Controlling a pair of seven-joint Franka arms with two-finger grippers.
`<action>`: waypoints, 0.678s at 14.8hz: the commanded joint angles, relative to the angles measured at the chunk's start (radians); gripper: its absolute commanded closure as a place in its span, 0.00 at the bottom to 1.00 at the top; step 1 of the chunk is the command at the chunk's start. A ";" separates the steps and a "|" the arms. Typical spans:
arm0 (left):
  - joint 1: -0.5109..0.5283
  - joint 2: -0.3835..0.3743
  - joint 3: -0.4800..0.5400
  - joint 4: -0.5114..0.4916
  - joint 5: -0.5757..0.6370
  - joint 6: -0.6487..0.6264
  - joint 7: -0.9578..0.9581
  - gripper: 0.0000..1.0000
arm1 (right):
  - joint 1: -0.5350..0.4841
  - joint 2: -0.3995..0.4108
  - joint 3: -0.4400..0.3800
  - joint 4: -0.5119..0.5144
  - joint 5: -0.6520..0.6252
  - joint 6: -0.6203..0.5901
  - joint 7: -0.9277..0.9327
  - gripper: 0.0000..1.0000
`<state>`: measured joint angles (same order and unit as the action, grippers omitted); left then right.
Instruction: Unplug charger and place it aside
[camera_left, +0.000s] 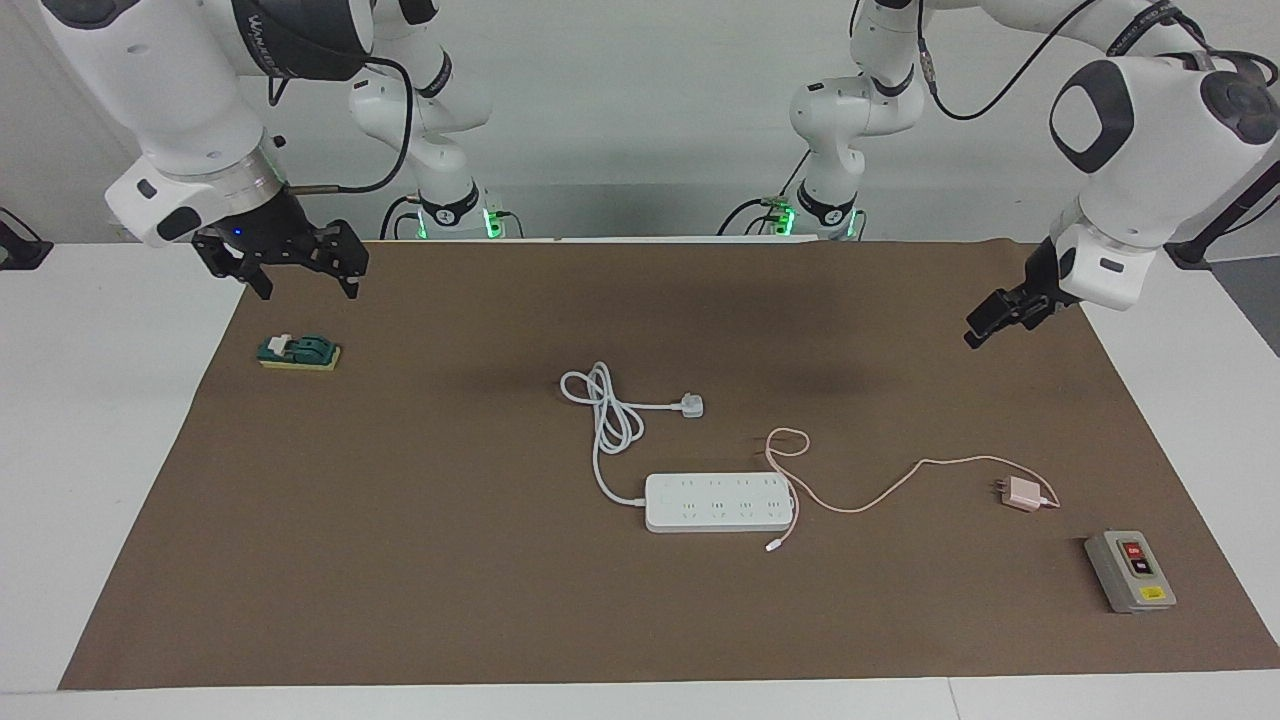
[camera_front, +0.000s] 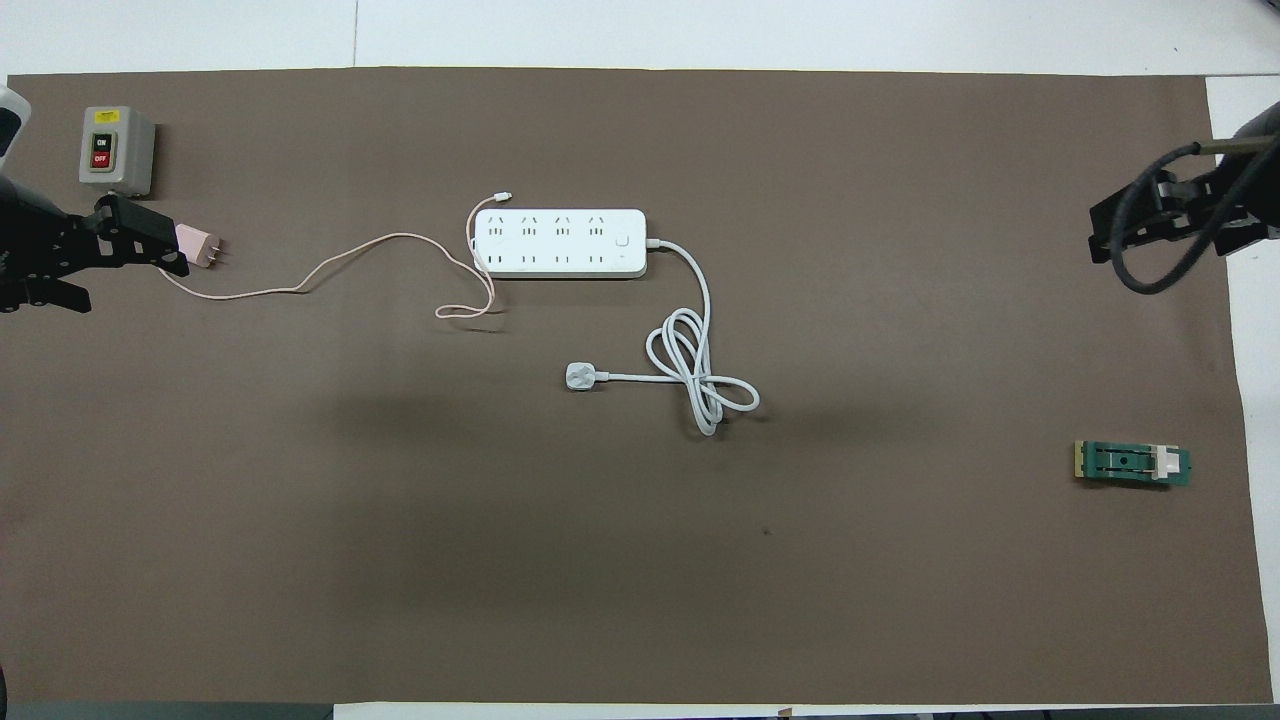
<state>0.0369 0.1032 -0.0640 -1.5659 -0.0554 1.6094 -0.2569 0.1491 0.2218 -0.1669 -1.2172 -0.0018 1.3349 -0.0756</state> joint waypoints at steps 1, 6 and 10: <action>-0.022 -0.049 0.000 -0.008 0.022 -0.060 0.030 0.00 | -0.039 -0.117 0.007 -0.167 -0.018 0.015 -0.093 0.00; -0.022 -0.117 -0.027 -0.035 0.045 -0.106 0.152 0.00 | -0.112 -0.286 0.044 -0.439 -0.038 0.127 -0.098 0.00; -0.026 -0.154 -0.022 -0.036 0.040 -0.138 0.200 0.00 | -0.223 -0.265 0.175 -0.415 -0.043 0.167 -0.089 0.00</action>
<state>0.0196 -0.0145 -0.0940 -1.5709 -0.0260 1.4774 -0.0856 -0.0350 -0.0340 -0.0471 -1.6154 -0.0230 1.4617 -0.1559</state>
